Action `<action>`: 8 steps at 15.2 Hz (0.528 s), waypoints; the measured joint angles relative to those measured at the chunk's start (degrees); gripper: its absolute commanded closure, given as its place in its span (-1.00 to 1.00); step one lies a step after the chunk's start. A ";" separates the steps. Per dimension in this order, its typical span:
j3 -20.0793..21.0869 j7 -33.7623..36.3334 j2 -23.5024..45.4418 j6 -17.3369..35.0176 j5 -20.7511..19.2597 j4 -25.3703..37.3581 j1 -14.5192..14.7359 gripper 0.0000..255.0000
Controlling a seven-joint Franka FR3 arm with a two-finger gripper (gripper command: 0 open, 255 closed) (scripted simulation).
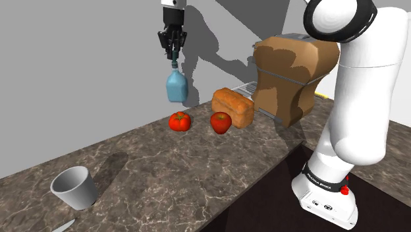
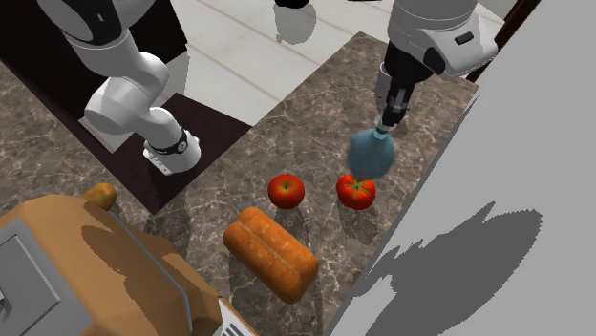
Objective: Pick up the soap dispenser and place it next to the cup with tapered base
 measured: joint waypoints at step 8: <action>3.42 9.75 -1.15 1.27 -1.72 -1.68 6.47 1.00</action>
